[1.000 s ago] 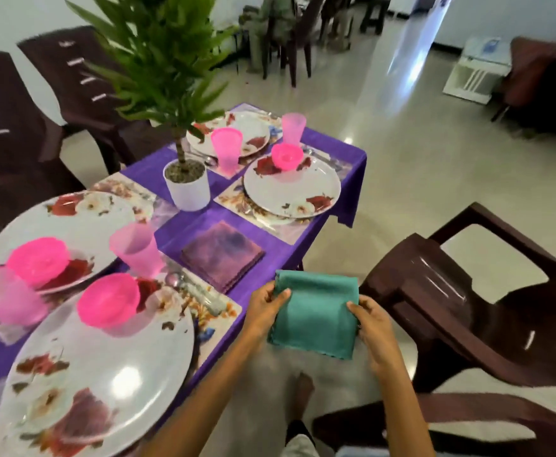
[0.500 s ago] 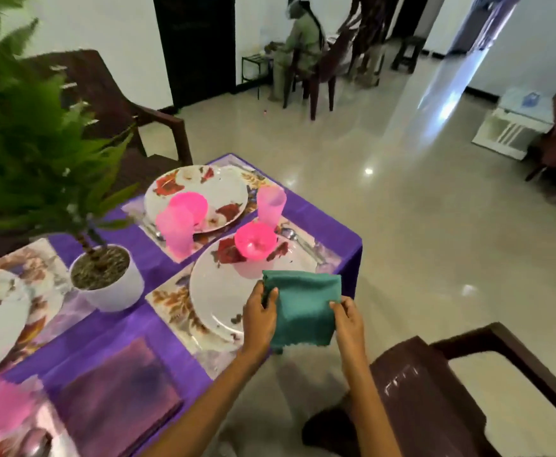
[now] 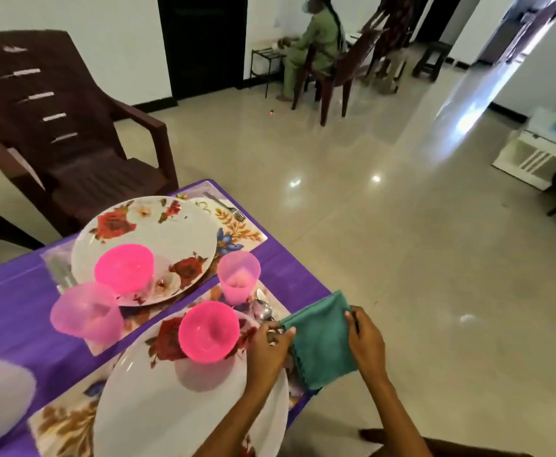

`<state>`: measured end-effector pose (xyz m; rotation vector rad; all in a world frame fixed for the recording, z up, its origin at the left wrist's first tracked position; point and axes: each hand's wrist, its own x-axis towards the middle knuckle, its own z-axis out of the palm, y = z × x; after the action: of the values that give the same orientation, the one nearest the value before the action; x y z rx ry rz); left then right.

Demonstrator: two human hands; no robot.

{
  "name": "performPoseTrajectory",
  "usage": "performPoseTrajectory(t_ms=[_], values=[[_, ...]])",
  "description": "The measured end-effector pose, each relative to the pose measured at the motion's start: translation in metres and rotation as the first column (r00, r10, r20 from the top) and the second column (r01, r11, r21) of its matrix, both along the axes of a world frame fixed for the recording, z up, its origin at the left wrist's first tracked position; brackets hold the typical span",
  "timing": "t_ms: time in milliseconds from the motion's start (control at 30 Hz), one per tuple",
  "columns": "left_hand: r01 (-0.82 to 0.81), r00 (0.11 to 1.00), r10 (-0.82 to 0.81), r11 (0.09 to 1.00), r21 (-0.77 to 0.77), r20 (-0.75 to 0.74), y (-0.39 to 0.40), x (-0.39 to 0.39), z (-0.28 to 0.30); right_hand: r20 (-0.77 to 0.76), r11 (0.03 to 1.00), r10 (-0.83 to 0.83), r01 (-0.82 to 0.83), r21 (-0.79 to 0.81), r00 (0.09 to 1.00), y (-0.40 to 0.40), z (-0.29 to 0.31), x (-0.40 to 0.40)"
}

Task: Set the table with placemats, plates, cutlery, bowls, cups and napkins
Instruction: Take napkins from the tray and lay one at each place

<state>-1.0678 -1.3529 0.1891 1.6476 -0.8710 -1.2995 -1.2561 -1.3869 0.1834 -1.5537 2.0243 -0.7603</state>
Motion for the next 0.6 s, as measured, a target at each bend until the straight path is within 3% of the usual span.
performPoseTrajectory(t_ms=[200,367,500,600], values=[[0.039,0.985,-0.047,0.998,0.051,0.168,-0.082,-0.004,-0.006,-0.028,0.980,0.171,-0.167,0.106,0.985,-0.082,-0.022,-0.016],[0.138,0.887,-0.161,0.987,0.084,0.432,-0.109,0.002,-0.017,0.036,0.955,0.261,-0.264,0.133,0.965,-0.111,-0.040,-0.017],[0.341,0.720,-0.320,0.936,0.087,0.615,-0.104,-0.014,-0.023,0.189,0.947,0.318,-0.322,-0.013,0.929,-0.103,-0.037,-0.023],[0.406,0.529,-0.414,0.890,0.207,0.741,-0.111,-0.023,-0.025,0.237,0.938,0.342,-0.345,-0.032,0.909,-0.104,-0.034,-0.023]])
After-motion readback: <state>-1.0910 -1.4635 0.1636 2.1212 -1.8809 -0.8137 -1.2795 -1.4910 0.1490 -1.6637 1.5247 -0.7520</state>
